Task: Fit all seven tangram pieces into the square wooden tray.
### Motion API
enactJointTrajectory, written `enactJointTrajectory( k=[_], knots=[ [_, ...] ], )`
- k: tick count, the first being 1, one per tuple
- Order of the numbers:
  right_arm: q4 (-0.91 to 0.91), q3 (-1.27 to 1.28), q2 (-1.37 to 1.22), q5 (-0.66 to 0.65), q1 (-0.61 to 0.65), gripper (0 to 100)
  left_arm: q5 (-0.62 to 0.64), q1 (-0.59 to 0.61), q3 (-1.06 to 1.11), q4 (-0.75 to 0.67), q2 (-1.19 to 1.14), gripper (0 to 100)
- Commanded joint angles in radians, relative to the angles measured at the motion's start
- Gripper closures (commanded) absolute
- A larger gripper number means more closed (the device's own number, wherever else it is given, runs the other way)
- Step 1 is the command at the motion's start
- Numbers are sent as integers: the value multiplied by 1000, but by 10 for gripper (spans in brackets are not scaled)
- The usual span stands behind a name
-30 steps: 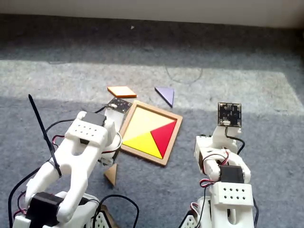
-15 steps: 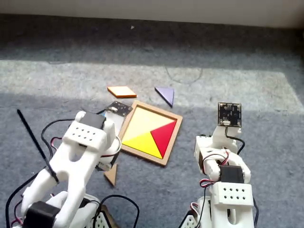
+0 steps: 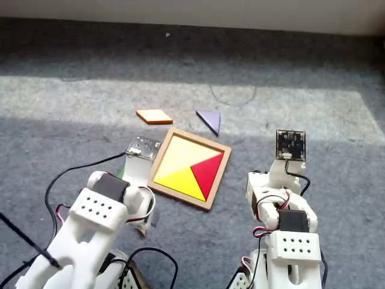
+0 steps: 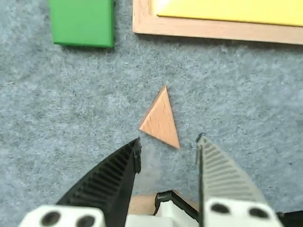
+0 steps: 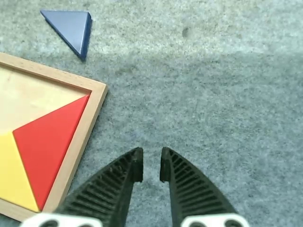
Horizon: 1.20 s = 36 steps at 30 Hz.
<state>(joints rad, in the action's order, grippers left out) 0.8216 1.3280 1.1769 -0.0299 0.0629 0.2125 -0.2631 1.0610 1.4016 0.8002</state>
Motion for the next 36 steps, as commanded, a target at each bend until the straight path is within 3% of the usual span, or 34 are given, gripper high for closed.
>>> enactJointTrajectory(
  k=[1,9,36],
  knots=[
    [-19,-4,15,0,-12,921,48,-27,-4,-54,-113,693],
    [-19,-4,15,0,-12,921,95,5,-33,-161,-358,754],
    [-19,-4,15,0,-12,921,203,10,88,-367,-371,815]
  ],
)
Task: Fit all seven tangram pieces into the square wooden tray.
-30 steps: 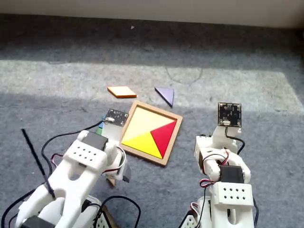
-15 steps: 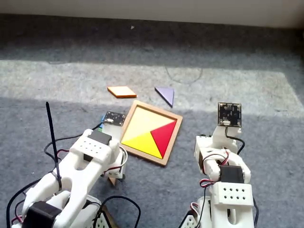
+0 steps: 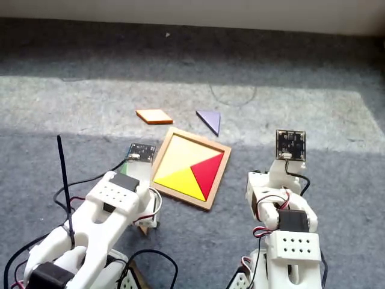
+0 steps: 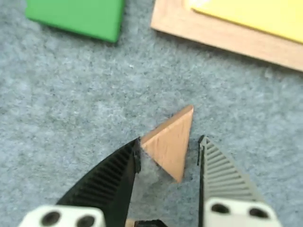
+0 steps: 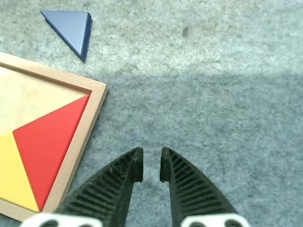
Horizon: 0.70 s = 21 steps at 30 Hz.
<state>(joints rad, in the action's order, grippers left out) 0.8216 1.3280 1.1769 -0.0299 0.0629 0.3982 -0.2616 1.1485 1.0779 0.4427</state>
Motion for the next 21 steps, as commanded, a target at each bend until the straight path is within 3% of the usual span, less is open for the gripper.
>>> enactJointTrajectory(
  k=[1,7,15,21],
  knots=[
    [-19,-4,15,0,-12,921,18,8,1,-46,-13,836],
    [-19,-4,15,0,-12,921,20,8,1,-51,-13,971],
    [-19,-2,15,0,-12,921,15,8,-41,-34,33,979],
    [-19,-2,15,0,-12,921,15,12,-90,106,254,979]
  ],
)
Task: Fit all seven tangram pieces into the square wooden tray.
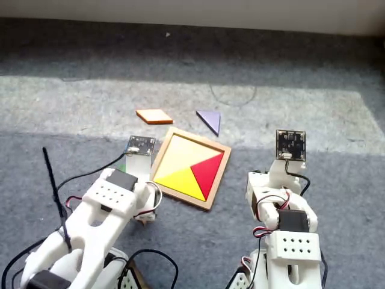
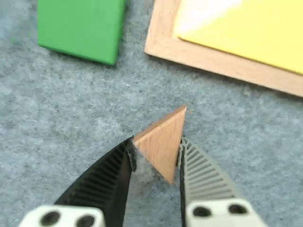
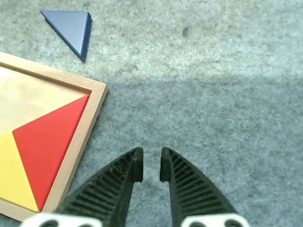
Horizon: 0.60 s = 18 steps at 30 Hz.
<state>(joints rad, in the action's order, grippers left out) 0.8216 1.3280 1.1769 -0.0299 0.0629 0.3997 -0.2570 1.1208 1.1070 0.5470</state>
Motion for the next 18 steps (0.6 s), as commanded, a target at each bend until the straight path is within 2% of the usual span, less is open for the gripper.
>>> enactJointTrajectory(
  k=[1,6,9,13,18],
  knots=[
    [-19,-2,15,0,-12,921,14,7,-64,89,199,979],
    [-19,-2,15,0,-12,921,21,5,-77,94,403,980],
    [-19,-2,15,0,-12,921,84,5,-77,31,427,993],
    [-19,-2,15,0,-12,921,158,4,-105,-58,351,994],
    [-19,-2,15,0,-12,921,229,1,-274,-68,147,994]
  ],
)
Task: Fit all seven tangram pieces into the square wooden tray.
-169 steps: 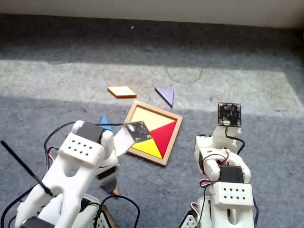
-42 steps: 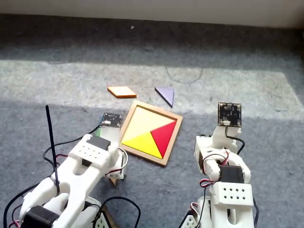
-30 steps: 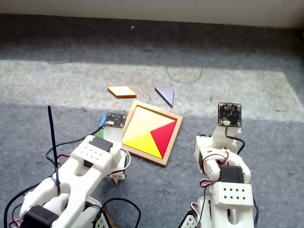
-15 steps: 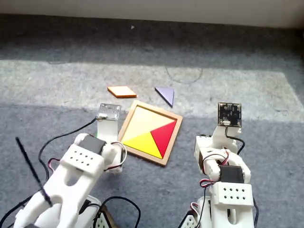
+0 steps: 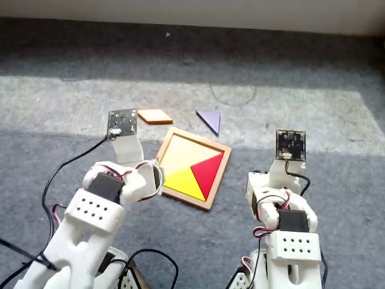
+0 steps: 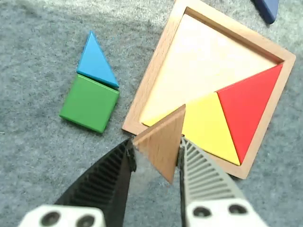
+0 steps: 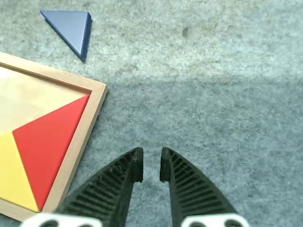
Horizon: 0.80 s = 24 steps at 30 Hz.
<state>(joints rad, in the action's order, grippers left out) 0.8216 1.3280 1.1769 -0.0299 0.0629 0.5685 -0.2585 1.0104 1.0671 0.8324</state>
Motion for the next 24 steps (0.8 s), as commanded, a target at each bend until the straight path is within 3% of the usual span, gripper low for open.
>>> enactJointTrajectory(
  k=[1,13,20,24],
  knots=[
    [-19,-2,15,0,-12,921,80,-10,-200,-28,-189,994],
    [-19,-2,15,0,-13,921,419,-97,-651,-64,-731,994],
    [-19,-8,16,0,-54,921,551,-99,-730,-230,-960,994],
    [-19,-10,16,0,-59,921,568,-120,-760,-256,-1033,989]
  ],
)
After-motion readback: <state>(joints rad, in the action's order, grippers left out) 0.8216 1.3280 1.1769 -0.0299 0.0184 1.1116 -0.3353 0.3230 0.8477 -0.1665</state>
